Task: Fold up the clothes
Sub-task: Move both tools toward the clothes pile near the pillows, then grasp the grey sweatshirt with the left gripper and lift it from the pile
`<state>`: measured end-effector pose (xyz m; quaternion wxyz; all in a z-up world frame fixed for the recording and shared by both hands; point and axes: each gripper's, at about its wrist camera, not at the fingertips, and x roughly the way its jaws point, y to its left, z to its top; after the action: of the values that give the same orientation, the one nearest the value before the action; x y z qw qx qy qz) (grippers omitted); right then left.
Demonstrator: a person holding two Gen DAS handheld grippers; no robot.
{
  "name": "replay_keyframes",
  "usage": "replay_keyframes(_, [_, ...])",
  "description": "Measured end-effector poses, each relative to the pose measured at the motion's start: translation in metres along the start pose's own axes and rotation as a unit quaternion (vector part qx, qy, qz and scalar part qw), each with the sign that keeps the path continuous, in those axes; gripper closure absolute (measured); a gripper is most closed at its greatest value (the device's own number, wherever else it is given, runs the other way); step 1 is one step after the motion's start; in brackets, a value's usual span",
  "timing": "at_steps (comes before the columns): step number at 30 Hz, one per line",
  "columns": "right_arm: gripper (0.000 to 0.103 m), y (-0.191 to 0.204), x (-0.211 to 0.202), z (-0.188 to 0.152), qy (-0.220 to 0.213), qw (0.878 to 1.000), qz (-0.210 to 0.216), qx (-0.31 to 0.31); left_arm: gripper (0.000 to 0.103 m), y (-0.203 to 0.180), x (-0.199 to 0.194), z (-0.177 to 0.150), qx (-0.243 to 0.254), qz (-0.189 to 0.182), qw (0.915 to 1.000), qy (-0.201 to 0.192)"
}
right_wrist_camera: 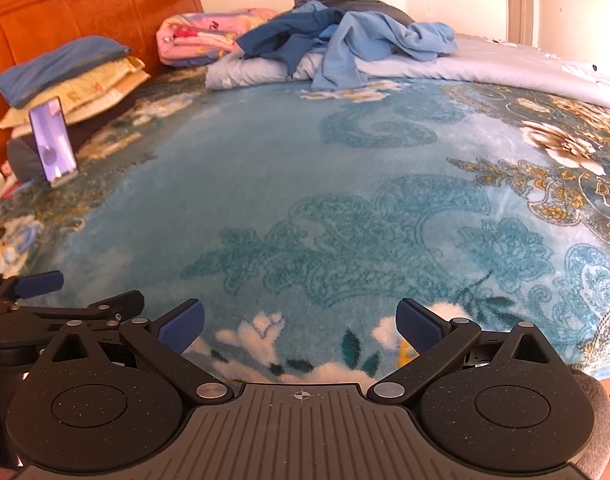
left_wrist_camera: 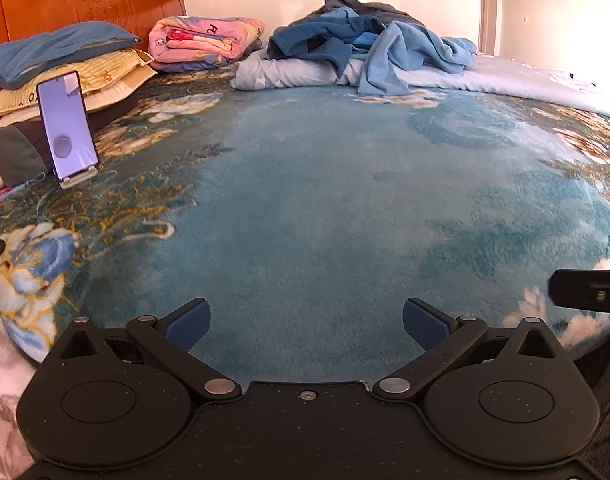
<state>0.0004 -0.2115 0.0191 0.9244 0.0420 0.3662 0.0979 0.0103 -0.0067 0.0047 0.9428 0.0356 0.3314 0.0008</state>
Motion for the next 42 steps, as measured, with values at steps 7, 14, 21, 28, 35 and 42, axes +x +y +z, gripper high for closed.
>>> replay_keyframes(7, [0.0, -0.033, -0.006, 0.04, -0.081, 0.996, 0.022, 0.004, 0.001, 0.006, 0.016, 0.052, 0.026, 0.002, 0.9963, -0.082])
replay_keyframes(14, [0.0, -0.071, 0.02, 0.091, -0.113, 0.993, -0.016, -0.01, 0.001, 0.001, 0.065, 0.122, 0.009, -0.031, 0.9913, -0.128])
replay_keyframes(21, [0.0, -0.122, 0.054, 0.139, -0.125, 0.991, -0.027, 0.025, 0.001, -0.01, 0.119, 0.226, 0.041, -0.04, 0.9845, -0.166])
replay_keyframes(28, [0.0, -0.166, 0.086, 0.151, -0.11, 0.992, -0.04, 0.04, 0.001, -0.035, 0.186, 0.32, 0.03, -0.053, 0.9789, -0.195])
replay_keyframes(35, [0.0, -0.201, 0.109, 0.152, -0.097, 0.992, -0.05, 0.057, 0.001, -0.072, 0.255, 0.405, 0.026, -0.1, 0.9721, -0.211])
replay_keyframes(42, [0.0, -0.223, 0.123, 0.156, -0.094, 0.992, -0.047, 0.071, 0.002, -0.086, 0.334, 0.477, -0.079, -0.117, 0.9712, -0.192])
